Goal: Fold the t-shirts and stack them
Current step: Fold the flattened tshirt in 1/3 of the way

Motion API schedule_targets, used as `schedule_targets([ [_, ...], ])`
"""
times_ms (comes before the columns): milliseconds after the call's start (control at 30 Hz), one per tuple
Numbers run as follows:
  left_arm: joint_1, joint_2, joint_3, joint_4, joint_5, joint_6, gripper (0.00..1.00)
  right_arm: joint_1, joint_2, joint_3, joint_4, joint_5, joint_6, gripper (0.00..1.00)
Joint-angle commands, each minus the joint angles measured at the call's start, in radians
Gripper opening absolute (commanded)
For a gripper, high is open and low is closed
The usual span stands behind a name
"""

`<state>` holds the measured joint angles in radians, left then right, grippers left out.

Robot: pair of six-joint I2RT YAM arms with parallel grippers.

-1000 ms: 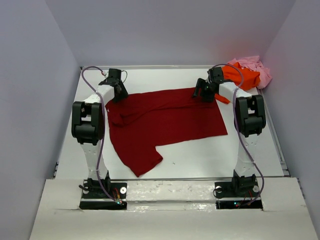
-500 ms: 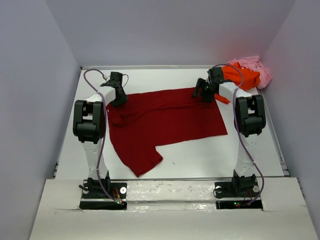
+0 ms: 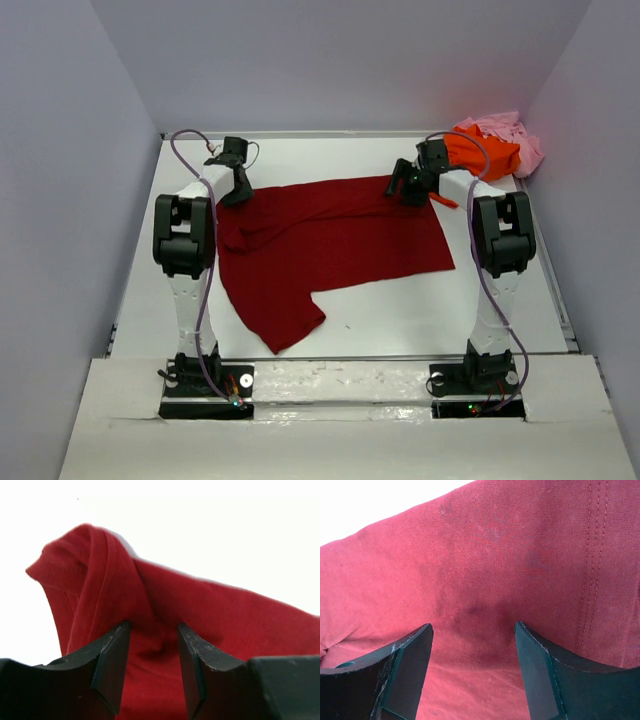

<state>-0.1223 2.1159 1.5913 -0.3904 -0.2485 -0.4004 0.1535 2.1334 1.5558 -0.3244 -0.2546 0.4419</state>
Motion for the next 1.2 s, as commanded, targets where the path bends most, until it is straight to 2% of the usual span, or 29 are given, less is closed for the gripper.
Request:
schedule_targets([
  [0,0.009,0.024,0.102,-0.053,-0.04,0.021,0.52,0.027,0.02,-0.037,-0.067,0.014,0.008,0.72],
  [400,0.012,0.069,0.139,-0.042,-0.089,0.029,0.51,0.027,0.079,0.095,-0.077,0.006,-0.005,0.72],
  [700,0.018,0.105,0.18,-0.054,-0.113,0.04,0.51,0.027,0.171,0.256,-0.14,-0.012,-0.003,0.72],
  [933,0.035,0.156,0.283,-0.076,-0.147,0.041,0.5,0.027,0.171,0.267,-0.15,-0.008,-0.019,0.72],
  [1167,0.047,0.21,0.369,-0.088,-0.186,0.049,0.5,0.027,0.089,0.173,-0.139,-0.037,-0.022,0.72],
])
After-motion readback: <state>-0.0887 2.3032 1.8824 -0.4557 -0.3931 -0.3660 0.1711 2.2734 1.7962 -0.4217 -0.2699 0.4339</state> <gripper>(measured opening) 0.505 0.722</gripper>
